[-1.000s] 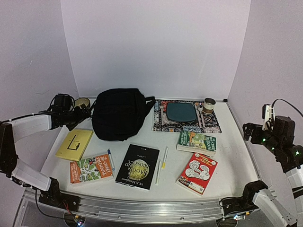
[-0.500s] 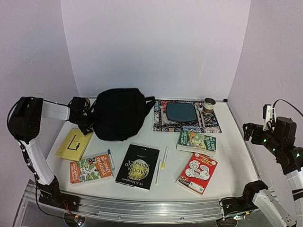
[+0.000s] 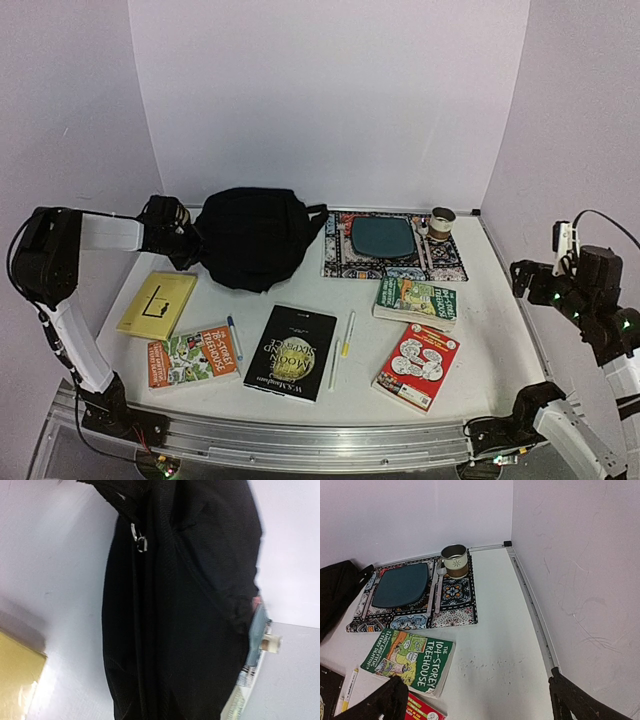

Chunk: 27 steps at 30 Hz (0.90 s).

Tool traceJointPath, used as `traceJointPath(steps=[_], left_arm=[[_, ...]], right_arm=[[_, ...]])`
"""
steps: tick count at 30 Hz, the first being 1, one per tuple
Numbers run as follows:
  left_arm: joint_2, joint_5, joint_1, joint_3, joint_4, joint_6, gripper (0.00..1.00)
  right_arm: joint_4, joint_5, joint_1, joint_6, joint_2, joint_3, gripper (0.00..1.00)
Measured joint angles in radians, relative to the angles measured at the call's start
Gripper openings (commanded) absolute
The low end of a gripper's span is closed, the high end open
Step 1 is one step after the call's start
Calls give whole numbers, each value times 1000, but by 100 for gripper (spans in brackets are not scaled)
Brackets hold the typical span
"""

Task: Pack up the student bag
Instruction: Pick up the student bag from the corner of the board.

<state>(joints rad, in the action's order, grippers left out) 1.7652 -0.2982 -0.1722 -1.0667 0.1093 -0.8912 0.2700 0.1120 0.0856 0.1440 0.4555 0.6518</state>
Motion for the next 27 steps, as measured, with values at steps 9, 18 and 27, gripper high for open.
traceJointPath(steps=[9, 18, 27], left_arm=[[-241, -61, -3, 21, 4, -39, 0], [-373, -122, -37, 34, 23, -82, 0], [-510, -158, -96, 99, 9, -140, 0]], right_arm=[[40, -203, 0, 47, 213, 62, 91], [-43, -452, 45, 201, 385, 118, 92], [-290, -391, 415, 443, 607, 115, 96]])
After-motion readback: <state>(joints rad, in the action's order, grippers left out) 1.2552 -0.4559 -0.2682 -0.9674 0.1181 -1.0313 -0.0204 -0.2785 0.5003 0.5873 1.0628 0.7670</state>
